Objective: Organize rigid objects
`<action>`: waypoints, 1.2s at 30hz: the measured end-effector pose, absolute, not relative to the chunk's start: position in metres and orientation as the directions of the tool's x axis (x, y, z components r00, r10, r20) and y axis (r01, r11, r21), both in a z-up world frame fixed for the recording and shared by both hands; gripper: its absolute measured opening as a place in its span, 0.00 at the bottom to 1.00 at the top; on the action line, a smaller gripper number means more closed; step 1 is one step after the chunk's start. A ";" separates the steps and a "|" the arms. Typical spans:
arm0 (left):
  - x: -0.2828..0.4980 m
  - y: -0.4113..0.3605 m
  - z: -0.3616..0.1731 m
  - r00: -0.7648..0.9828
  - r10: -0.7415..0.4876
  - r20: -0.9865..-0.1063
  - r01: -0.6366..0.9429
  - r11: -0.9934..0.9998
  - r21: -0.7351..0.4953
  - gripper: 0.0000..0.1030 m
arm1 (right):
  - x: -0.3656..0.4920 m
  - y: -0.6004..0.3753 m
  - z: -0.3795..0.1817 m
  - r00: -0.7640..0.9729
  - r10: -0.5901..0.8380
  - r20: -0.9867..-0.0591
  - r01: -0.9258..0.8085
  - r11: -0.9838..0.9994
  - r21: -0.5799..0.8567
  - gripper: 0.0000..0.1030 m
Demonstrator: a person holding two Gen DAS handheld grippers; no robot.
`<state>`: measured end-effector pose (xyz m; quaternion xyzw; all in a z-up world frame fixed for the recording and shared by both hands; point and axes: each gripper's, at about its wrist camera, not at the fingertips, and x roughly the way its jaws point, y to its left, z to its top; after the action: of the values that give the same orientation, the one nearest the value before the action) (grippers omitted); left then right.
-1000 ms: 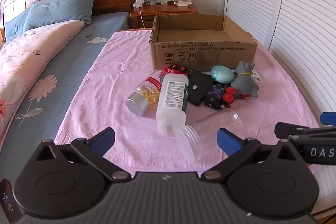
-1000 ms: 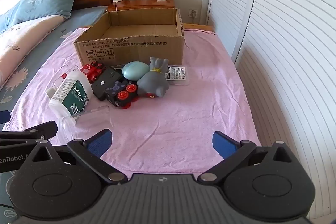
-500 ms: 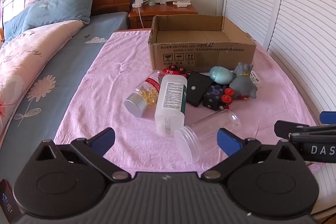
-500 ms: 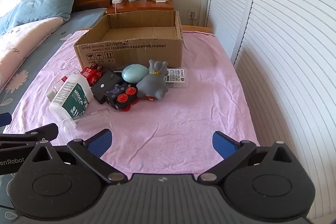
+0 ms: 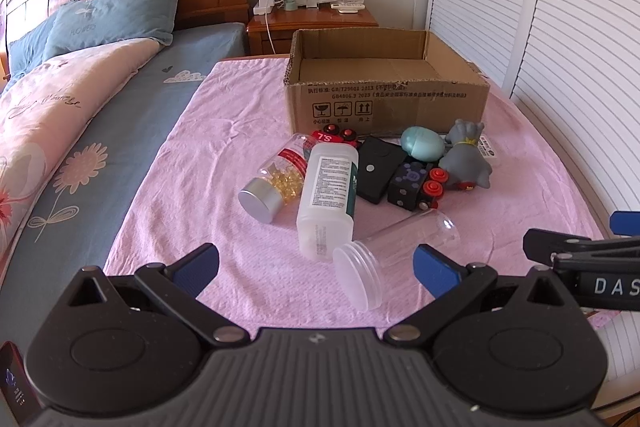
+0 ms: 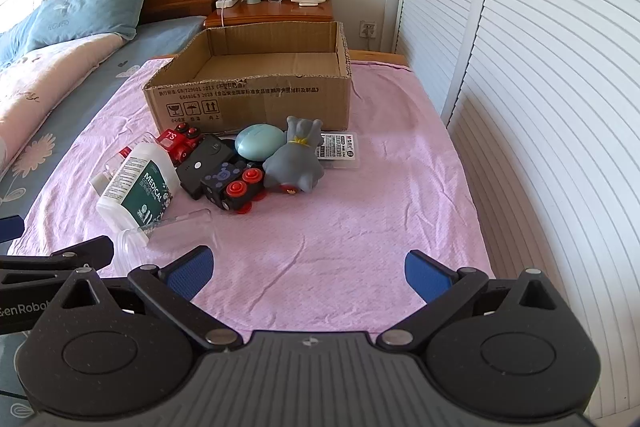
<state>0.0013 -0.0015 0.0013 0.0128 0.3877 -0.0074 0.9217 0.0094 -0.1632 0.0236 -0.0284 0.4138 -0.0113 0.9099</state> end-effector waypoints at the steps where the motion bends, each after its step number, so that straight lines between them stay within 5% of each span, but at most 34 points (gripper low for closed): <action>1: 0.001 -0.001 0.001 0.699 -0.004 -0.715 0.024 1.000 0.018 0.99 | 0.009 -0.163 0.023 0.658 -0.044 -0.752 -0.003 0.998 -0.061 1.00; 36: 0.004 0.003 0.002 0.701 -0.007 -0.713 0.021 1.000 0.011 0.99 | 0.011 -0.160 0.024 0.659 -0.046 -0.750 -0.004 0.998 -0.065 1.00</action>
<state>0.0036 0.0028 0.0023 0.0091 0.3866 -0.0074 0.9222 0.0111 -0.1599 0.0240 -0.0307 0.4125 -0.0115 0.9104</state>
